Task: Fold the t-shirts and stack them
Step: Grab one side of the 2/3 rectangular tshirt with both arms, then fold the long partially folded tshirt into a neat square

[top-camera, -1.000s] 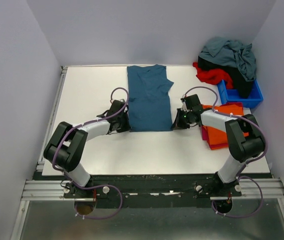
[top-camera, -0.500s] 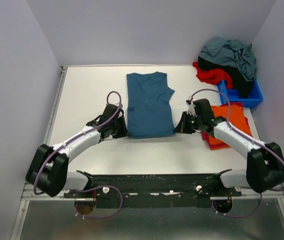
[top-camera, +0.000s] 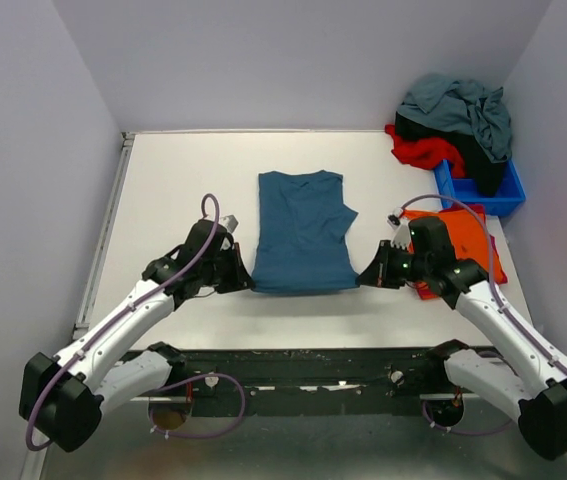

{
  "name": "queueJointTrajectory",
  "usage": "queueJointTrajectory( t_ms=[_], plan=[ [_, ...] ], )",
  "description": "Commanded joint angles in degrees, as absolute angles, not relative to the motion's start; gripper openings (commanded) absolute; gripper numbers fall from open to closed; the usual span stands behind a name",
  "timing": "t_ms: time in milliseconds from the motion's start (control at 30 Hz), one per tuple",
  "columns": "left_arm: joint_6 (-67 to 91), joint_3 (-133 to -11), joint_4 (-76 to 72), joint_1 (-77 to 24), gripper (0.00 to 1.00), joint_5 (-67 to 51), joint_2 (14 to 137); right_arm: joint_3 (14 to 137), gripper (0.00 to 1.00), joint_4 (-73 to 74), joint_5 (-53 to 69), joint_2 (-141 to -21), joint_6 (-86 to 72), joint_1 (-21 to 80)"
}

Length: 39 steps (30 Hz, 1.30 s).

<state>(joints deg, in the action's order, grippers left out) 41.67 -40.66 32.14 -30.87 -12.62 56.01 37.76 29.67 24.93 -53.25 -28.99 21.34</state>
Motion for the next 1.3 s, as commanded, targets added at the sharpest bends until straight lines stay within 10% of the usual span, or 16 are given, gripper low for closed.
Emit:
queueJointTrajectory(
  t_ms=[0, 967, 1033, 1100, 1267],
  plan=[
    [40.4, -44.7, 35.6, -29.0, 0.00, -12.2, 57.9, 44.2, 0.01, 34.0, 20.4, -55.2, -29.1, 21.3],
    [38.0, -98.2, 24.0, -12.8, 0.01, -19.2, 117.7, 107.8, 0.08, 31.2, 18.4, -122.2, -30.0, 9.3],
    [38.1, -102.1, 22.2, -12.5, 0.53, -20.2, 122.1, 115.9, 0.65, 33.5, 19.3, -128.9, -30.1, 9.0],
    [38.1, -105.8, 21.5, -12.2, 0.99, -19.4, 125.0, 123.2, 0.88, 36.8, 17.7, -133.0, -29.8, 8.9],
    [36.4, -104.2, 17.1, -12.2, 0.99, -20.0, 123.8, 115.0, 0.86, 28.9, 18.5, -128.3, -26.4, 8.9]
  ],
)
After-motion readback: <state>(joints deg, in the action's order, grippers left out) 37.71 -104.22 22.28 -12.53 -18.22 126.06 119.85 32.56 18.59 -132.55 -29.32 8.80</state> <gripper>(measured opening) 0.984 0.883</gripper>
